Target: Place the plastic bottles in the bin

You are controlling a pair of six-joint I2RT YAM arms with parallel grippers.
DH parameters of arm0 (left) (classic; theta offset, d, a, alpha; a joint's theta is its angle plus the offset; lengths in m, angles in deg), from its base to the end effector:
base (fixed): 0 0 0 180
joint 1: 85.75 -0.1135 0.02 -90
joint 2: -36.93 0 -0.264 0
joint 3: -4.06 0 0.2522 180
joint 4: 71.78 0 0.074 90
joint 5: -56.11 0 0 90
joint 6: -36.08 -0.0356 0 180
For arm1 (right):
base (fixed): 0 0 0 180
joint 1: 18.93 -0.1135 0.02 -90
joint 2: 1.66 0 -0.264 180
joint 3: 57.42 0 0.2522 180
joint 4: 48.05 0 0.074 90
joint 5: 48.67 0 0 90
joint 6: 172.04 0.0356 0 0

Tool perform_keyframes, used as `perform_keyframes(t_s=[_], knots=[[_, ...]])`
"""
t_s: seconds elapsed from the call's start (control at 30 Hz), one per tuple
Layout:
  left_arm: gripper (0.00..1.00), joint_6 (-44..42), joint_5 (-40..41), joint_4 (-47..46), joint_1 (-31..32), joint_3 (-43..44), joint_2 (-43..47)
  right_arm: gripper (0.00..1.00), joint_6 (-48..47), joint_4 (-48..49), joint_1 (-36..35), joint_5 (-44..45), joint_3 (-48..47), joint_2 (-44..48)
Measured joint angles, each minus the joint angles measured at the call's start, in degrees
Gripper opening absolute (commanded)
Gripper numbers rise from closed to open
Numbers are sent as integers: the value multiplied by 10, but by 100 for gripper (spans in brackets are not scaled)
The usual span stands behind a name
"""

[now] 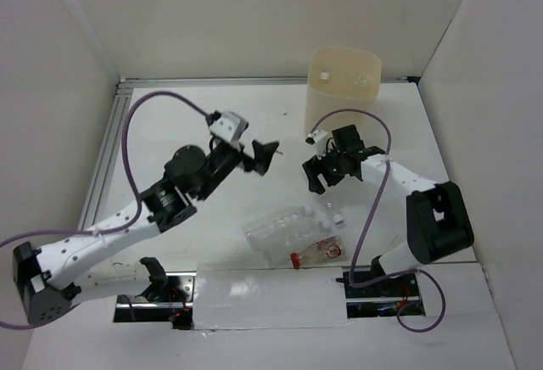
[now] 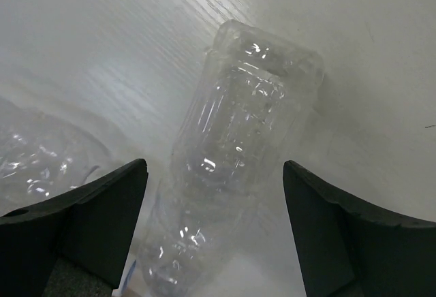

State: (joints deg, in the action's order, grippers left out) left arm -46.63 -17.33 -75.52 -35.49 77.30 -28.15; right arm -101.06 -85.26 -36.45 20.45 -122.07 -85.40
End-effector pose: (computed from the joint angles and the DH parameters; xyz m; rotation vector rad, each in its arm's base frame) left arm 0.1767 -0.1967 0.4110 0.2750 1.3743 -0.6426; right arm 0.2718 0.0991 0.2042 -0.9215 2.3436 0.4533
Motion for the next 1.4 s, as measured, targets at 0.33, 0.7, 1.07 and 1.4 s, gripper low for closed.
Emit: perform_keyframes(t_s=[0.33, 0.7, 1.07, 1.4], knots=[[100, 37, -9, 190, 52, -241, 103, 36, 17, 18, -60, 82, -24, -98], [100, 17, -80, 152, 92, -257, 7, 19, -114, -172, 11, -209, -351, -77], [100, -16, -126, 102, 92, -241, -93, 26, 50, 74, 111, -242, -530, -23], [99, -28, -123, 60, 83, -216, -152, 100, 83, 153, 175, -188, -569, -221]])
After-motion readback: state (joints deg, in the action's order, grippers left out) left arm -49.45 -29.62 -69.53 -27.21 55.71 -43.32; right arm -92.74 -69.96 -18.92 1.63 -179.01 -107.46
